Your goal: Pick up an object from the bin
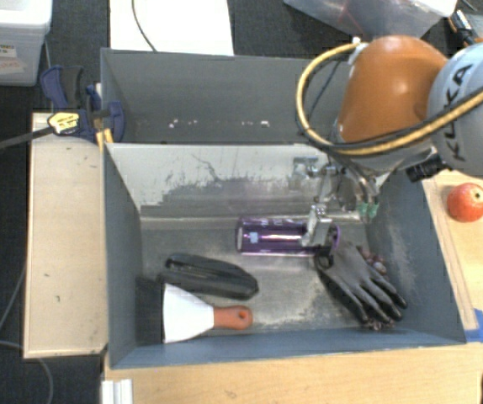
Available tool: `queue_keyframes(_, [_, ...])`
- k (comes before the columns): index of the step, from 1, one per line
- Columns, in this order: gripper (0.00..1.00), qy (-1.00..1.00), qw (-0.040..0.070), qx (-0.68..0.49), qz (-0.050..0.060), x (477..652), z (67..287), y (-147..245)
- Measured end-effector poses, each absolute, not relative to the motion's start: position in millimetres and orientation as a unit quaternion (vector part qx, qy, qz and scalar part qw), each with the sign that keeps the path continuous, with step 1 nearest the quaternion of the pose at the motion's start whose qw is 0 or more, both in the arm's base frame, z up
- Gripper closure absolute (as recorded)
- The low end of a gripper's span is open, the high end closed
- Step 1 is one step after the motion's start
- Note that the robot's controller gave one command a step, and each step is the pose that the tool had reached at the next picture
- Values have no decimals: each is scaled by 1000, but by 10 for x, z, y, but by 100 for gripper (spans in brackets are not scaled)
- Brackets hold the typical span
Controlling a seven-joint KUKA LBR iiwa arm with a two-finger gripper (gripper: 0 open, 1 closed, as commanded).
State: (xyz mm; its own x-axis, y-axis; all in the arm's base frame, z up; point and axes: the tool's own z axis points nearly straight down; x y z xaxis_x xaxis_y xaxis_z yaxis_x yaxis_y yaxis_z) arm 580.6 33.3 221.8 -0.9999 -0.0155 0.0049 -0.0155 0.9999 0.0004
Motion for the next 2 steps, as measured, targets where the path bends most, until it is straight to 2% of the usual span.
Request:
queue_keyframes(1, [0, -1000, -2, 7, 0, 5821, 2267, 330])
queue_keyframes(2, [0, -999, -2, -50, -1, 5802, 698, 31])
